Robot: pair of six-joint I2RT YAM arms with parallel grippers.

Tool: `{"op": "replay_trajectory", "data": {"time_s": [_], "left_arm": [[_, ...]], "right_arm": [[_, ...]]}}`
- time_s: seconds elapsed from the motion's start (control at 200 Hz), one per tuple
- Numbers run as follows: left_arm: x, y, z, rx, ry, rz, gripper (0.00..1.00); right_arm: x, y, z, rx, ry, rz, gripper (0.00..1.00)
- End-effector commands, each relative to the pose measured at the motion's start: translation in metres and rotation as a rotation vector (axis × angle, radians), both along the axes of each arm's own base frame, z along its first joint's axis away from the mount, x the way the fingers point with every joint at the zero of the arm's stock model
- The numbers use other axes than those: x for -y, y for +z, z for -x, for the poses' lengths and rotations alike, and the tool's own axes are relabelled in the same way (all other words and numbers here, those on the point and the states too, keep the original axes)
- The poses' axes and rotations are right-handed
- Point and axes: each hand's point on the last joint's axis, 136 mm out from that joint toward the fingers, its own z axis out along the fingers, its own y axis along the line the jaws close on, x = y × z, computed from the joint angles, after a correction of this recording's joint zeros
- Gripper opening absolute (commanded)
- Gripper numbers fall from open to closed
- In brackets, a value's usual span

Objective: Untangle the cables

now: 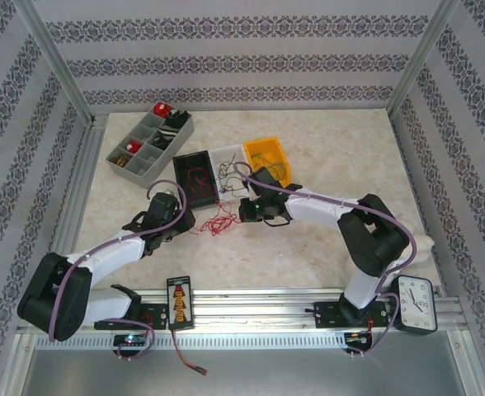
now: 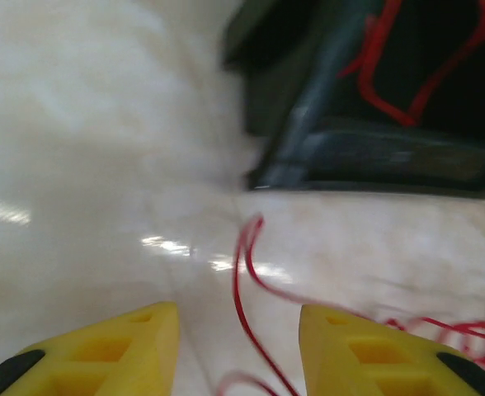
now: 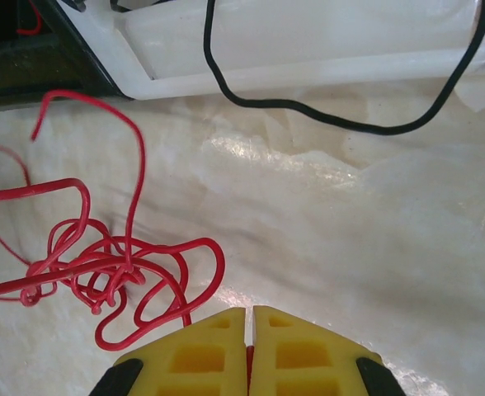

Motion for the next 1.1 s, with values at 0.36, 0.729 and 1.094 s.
{"op": "replay_trajectory", "data": {"time_s": [0.36,0.729,1.094], "left_arm": [[0.028,0.005,-0.005,0.111,-0.127,0.073,0.59],[0.05,-0.01,-0.011,0.042,-0.221,0.038,0.3],[-0.076,0.049,0.007,0.083,0.393,-0.289,0.0]], "right_arm": [[-0.01,0.002,-0.003,-0.008,0.005,-0.029,0.0],[-0.004,0.003,0.001,0.001,-0.007,-0.019,0.0],[0.026,-0.004,-0.007,0.016,-0.138,0.042,0.0]]}}
